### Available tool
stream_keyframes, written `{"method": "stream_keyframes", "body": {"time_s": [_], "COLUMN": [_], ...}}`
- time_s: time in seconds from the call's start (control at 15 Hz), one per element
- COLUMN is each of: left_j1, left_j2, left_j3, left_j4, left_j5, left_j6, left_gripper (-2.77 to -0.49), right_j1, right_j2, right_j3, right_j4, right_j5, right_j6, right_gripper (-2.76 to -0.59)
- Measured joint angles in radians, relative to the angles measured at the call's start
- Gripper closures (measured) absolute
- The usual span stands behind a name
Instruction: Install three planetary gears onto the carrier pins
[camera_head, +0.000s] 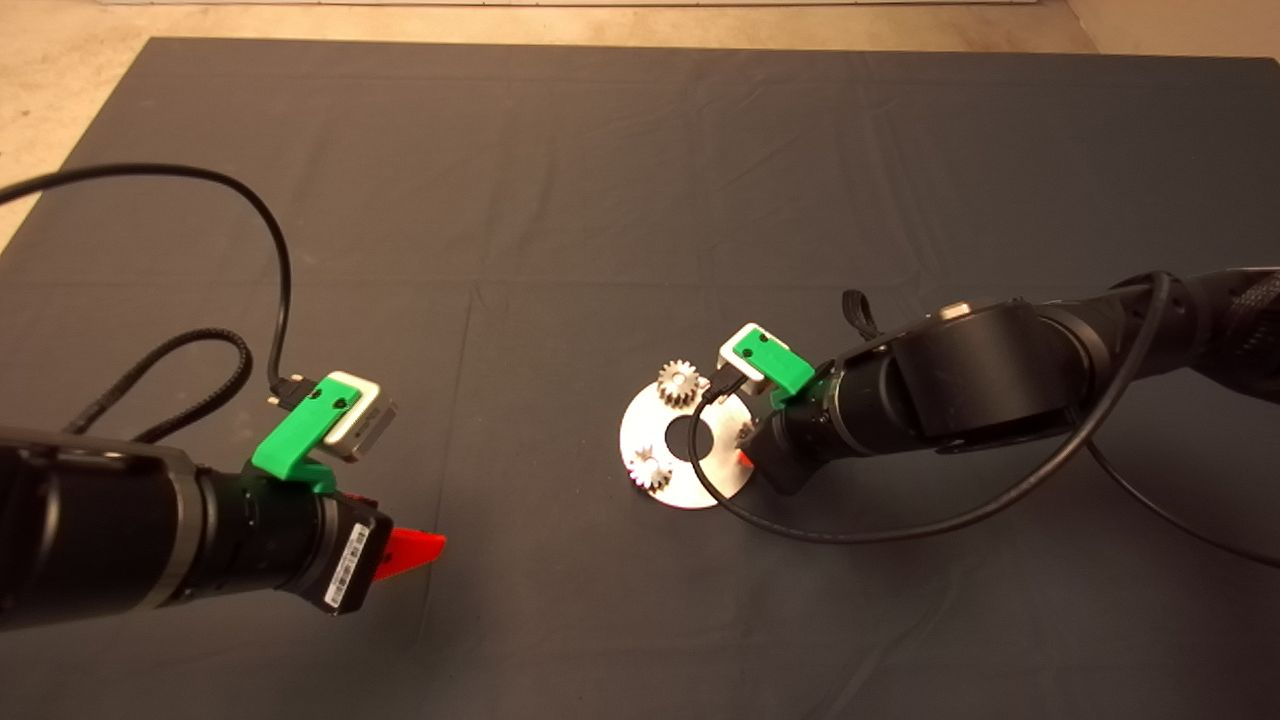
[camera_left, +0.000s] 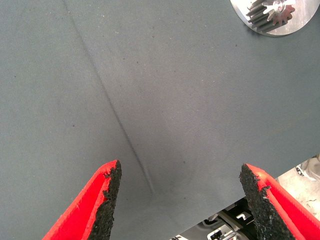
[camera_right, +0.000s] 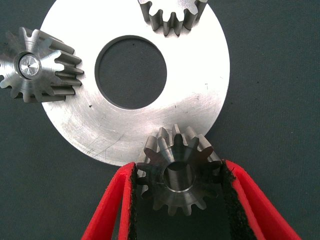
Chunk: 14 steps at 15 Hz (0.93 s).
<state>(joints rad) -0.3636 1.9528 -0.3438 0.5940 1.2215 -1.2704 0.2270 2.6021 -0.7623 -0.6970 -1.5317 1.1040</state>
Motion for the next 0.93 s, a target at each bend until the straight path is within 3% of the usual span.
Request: {"method": "stream_keyframes", "body": {"time_s": [0.33, 0.93], "left_j1": [0.000, 0.000], "left_j2": [0.000, 0.000], "left_j3": [0.000, 0.000], "left_j4": [0.000, 0.000], "left_j5": [-0.029, -0.038], "left_j6": [0.000, 0.000], "left_gripper": [-1.64, -1.64], "right_j1": [-0.002, -0.003], "right_j2": [0.006, 0.011], "right_j3": [0.000, -0.001], "right_j4": [-0.001, -0.002], "right_j5": [-0.002, -0.002], "right_j6": [0.001, 0.001], "right_gripper": [-0.94, -0.93]}}
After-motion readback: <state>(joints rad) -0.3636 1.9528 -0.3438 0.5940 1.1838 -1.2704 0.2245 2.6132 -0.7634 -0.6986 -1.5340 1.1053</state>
